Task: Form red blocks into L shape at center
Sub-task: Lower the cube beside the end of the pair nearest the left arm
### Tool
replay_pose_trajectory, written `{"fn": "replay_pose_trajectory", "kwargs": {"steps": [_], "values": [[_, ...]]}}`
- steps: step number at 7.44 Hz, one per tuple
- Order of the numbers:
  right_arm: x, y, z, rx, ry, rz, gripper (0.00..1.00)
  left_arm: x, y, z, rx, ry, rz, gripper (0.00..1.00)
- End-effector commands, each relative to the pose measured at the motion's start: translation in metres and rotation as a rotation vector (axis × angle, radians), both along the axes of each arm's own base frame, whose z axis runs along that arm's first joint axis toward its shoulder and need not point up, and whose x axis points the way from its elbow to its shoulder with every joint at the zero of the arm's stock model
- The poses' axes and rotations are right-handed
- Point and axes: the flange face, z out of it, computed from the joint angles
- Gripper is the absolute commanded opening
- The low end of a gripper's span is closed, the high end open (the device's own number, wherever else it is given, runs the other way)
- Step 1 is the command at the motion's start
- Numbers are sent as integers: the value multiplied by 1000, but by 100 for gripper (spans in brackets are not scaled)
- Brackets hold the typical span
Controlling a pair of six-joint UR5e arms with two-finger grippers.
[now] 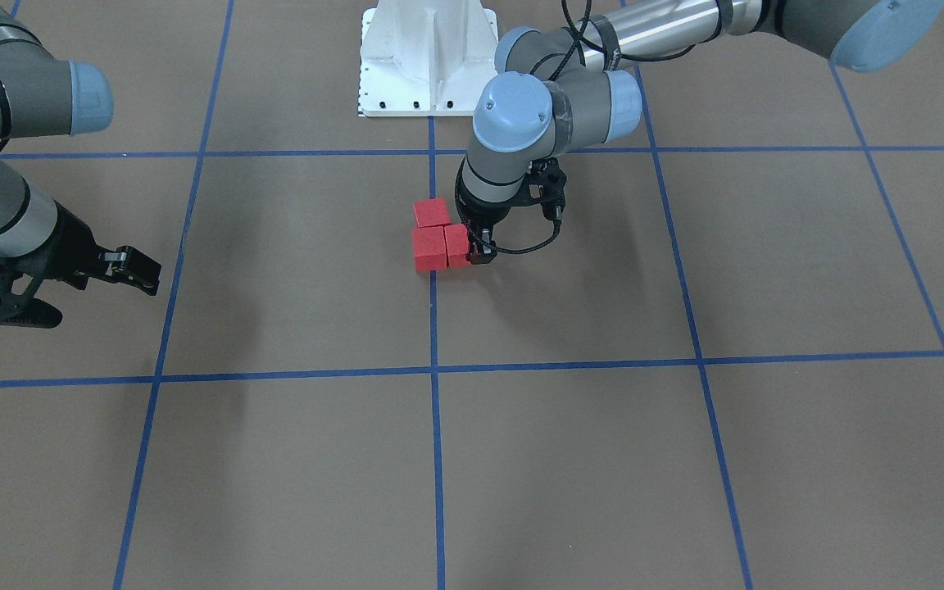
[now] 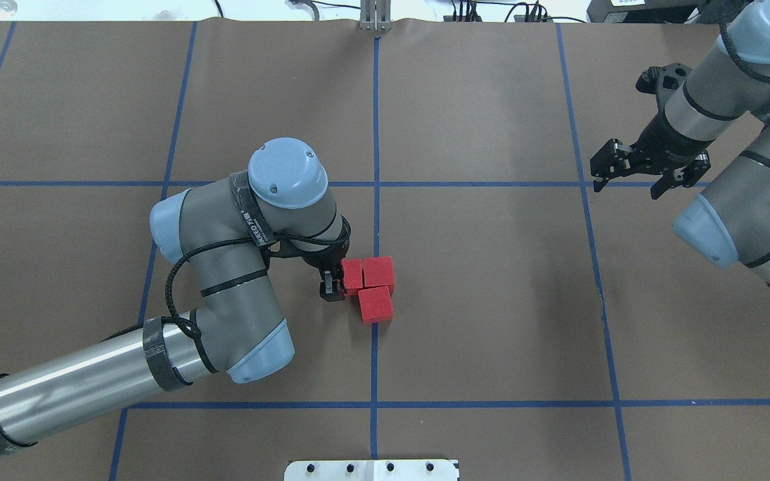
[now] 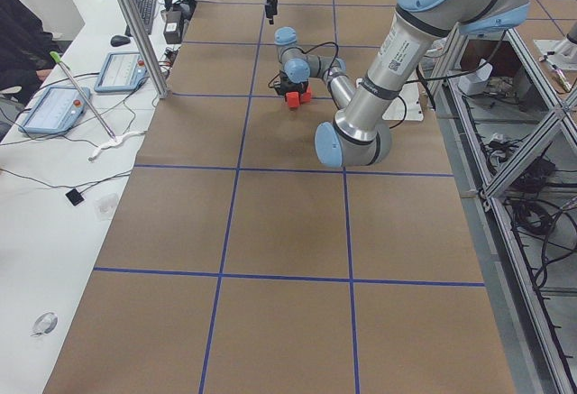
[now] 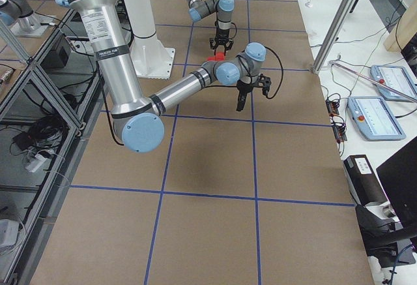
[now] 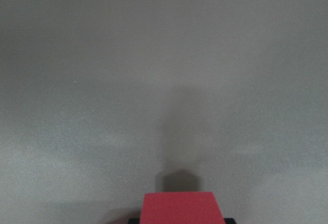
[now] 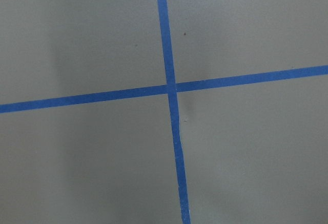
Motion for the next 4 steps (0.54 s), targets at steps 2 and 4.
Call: {"fn": "replay_pose_trajectory", "kwargs": {"steps": [2,4], "values": [[0,0,0,0,0,0,100,0,0,-1,2,1,2,100],[0,0,1,-1,1,0,100,-2,1,-7,5,11,2,100]]}}
